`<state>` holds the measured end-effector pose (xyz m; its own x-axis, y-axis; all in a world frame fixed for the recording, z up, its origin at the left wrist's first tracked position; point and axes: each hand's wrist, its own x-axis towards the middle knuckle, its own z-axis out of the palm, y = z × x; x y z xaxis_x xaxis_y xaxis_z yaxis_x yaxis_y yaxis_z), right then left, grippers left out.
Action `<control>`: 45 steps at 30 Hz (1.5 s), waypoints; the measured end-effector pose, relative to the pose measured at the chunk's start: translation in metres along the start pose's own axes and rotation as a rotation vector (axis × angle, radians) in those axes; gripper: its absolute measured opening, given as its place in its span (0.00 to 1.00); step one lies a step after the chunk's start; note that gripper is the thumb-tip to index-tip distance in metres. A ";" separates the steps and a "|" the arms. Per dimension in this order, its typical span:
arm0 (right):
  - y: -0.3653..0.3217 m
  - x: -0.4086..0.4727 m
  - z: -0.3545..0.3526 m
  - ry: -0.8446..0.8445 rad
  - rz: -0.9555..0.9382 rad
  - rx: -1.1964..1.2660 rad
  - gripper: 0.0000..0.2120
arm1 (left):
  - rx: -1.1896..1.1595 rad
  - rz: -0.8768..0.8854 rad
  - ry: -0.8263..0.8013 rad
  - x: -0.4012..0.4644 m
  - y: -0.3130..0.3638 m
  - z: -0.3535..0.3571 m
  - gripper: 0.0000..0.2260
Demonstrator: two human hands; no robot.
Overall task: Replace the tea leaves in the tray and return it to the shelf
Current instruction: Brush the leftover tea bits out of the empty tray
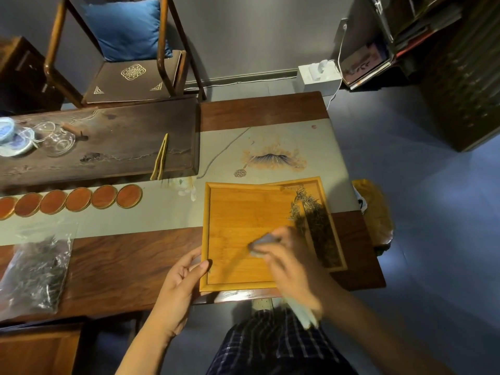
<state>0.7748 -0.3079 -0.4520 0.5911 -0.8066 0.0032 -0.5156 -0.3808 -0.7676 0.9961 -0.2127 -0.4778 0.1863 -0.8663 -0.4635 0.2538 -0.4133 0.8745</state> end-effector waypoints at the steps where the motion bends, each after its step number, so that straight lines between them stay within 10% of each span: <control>1: -0.013 -0.002 0.008 -0.065 -0.085 0.025 0.14 | 0.000 0.009 -0.003 0.001 -0.001 0.001 0.19; 9: -0.036 0.006 0.033 -0.312 -0.303 -0.191 0.14 | 0.014 0.037 -0.040 0.004 -0.007 0.001 0.17; 23: -0.008 0.058 0.027 0.102 0.032 -0.269 0.07 | 0.039 0.013 -0.044 0.001 -0.009 0.000 0.19; 45: 0.030 0.078 0.039 0.221 0.279 -0.235 0.12 | -0.006 -0.004 -0.054 -0.009 -0.014 -0.006 0.15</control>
<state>0.8293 -0.3650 -0.4998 0.2754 -0.9610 -0.0270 -0.7790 -0.2066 -0.5919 0.9965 -0.1978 -0.4872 0.1335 -0.8787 -0.4583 0.2599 -0.4152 0.8718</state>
